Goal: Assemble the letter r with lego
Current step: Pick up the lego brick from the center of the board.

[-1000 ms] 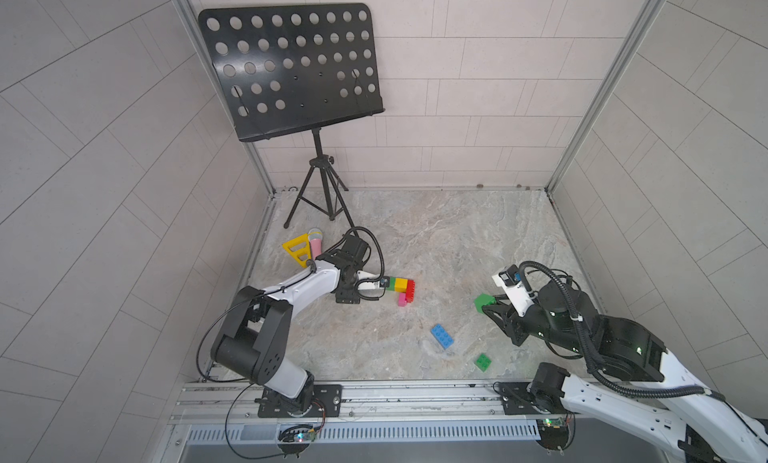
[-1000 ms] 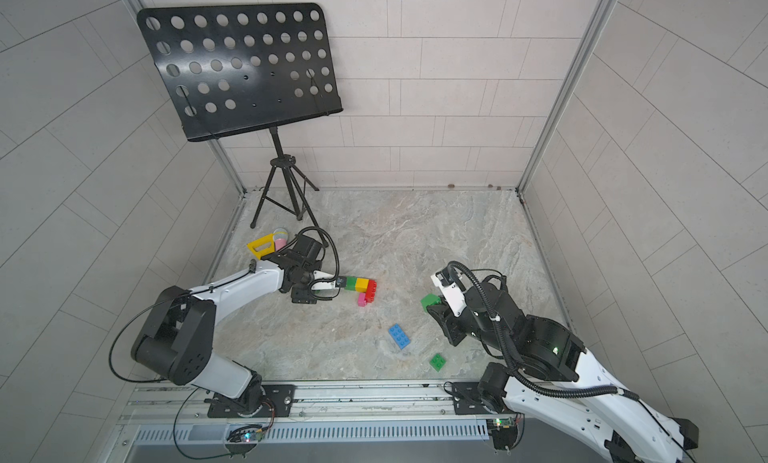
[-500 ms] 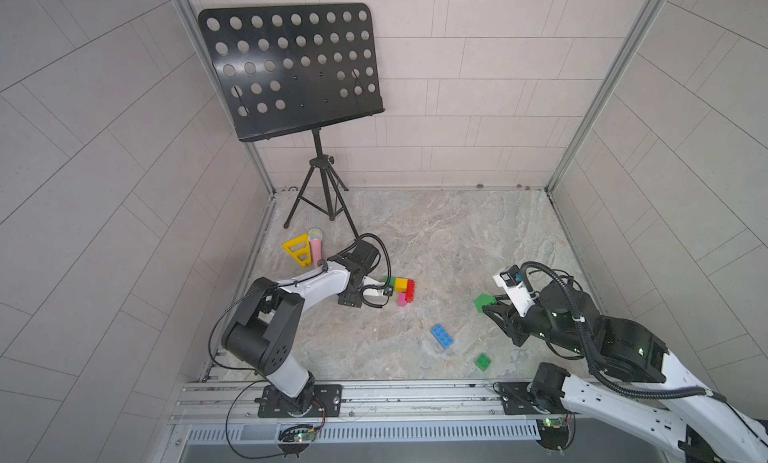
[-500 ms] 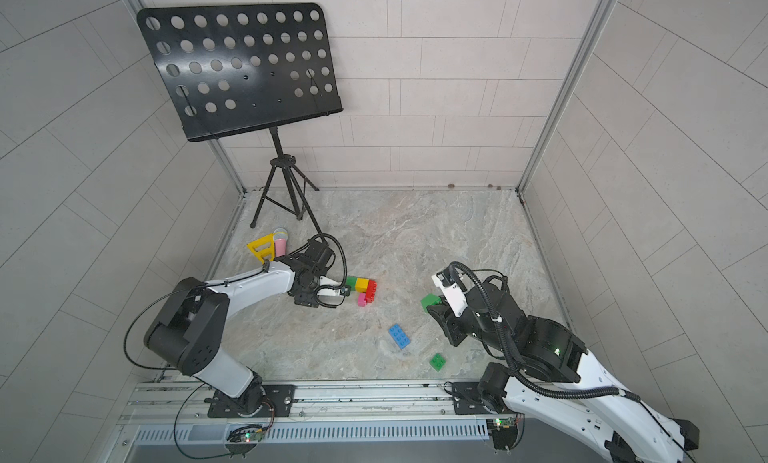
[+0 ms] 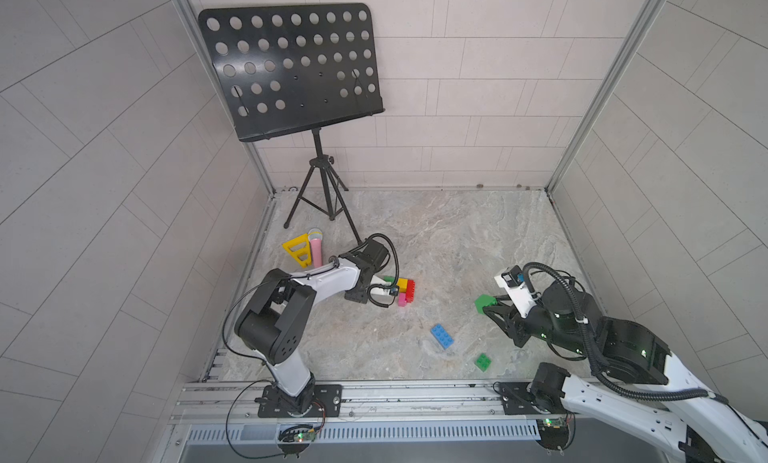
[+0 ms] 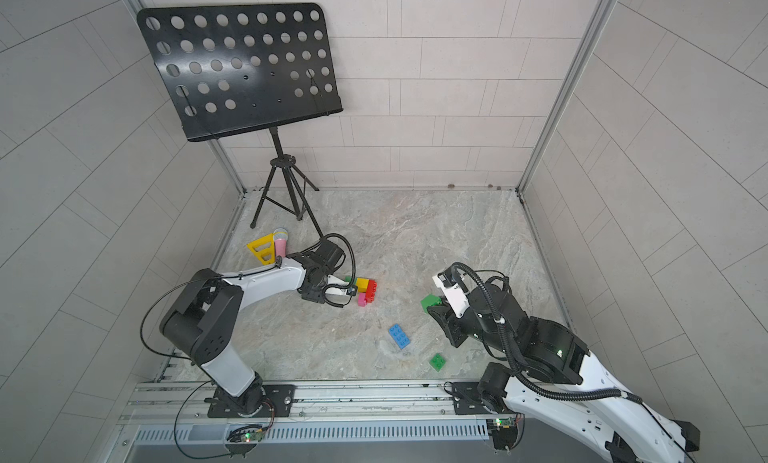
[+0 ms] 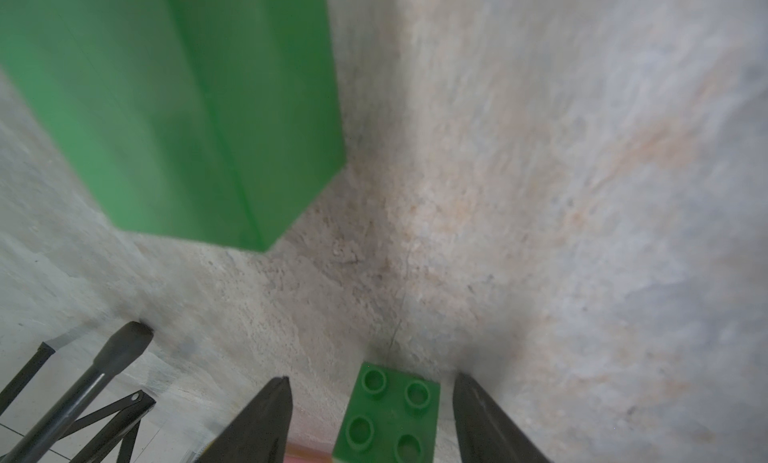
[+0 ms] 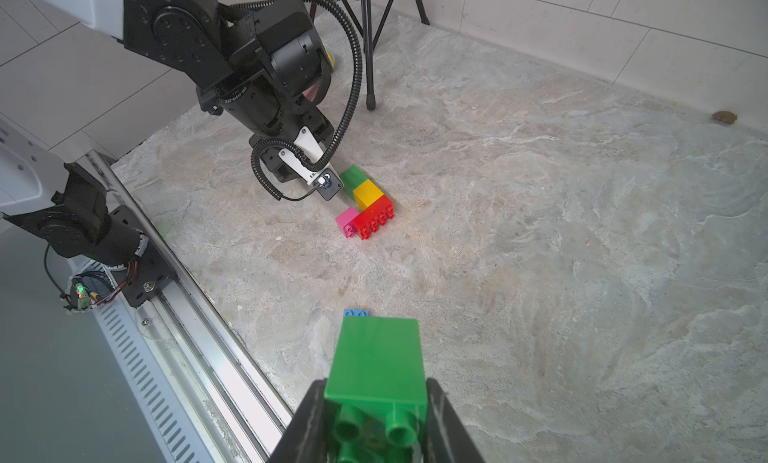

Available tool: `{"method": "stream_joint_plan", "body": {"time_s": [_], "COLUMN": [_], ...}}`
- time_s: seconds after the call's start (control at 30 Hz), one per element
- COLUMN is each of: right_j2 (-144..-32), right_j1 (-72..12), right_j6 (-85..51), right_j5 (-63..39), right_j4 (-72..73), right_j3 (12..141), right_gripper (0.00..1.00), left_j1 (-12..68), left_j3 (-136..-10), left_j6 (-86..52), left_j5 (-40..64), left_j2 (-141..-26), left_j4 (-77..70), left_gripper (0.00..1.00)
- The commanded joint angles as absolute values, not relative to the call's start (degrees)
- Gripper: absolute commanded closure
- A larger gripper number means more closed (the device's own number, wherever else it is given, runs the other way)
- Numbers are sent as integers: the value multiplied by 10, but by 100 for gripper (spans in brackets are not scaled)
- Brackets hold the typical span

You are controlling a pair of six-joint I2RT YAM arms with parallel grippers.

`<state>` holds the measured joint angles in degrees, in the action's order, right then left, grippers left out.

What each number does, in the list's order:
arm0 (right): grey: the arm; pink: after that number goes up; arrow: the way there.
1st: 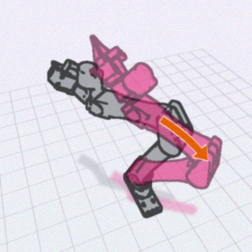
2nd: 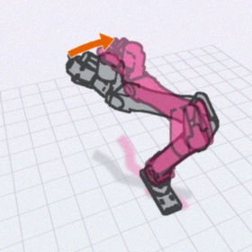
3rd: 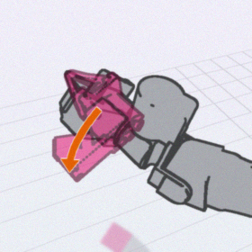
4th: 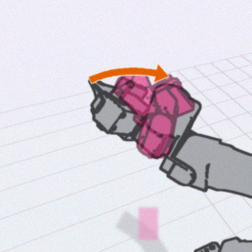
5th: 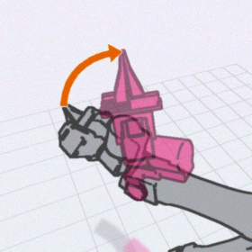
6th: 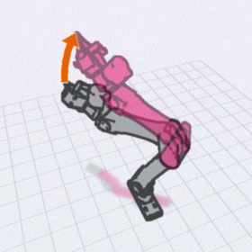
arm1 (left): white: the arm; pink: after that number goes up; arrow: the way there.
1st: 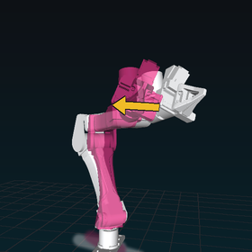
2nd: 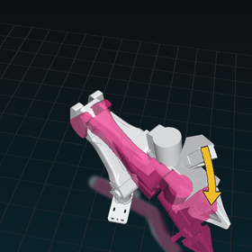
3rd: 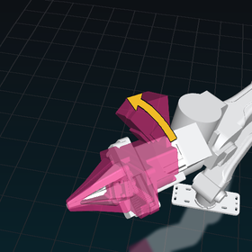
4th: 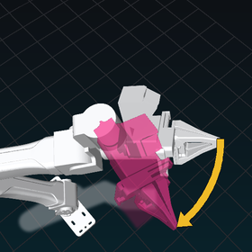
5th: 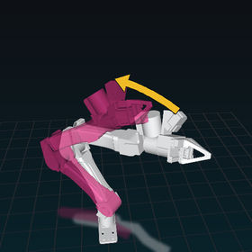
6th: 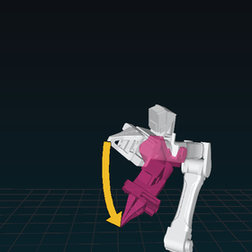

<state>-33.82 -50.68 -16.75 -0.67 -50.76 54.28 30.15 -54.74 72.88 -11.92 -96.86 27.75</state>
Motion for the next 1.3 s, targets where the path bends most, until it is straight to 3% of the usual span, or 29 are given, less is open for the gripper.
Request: {"method": "stream_joint_plan", "body": {"time_s": [0.0,0.6,0.73,0.83,0.87,0.9,1.0,1.17,1.27], "right_j2": [-335,-327,-328,-329,-329,-328,-328,-328,-333], "right_j1": [-506,-505,-506,-505,-505,-505,-505,-505,-506], "right_j6": [-171,-170,-169,-168,-168,-167,-168,-168,-172], "right_j5": [-7,-6,-5,-4,-4,-4,0,11,14], "right_j4": [-500,-498,-497,-497,-498,-498,-502,-514,-515], "right_j3": [540,538,537,537,538,539,545,563,571], "right_gripper": [100,100,100,100,100,100,100,100,100], "left_j1": [304,304,304,304,304,305,304,304,314], "left_j3": [-554,-549,-541,-540,-542,-547,-577,-639,-601], "left_j6": [732,715,708,682,667,653,583,356,198], "left_j5": [-123,-137,-135,-132,-132,-128,-105,-25,24], "left_j2": [-971,-975,-963,-948,-941,-936,-912,-857,-793], "left_j4": [289,309,302,283,275,274,282,284,204], "left_gripper": [34,57,68,89,99,100,100,100,100]}}
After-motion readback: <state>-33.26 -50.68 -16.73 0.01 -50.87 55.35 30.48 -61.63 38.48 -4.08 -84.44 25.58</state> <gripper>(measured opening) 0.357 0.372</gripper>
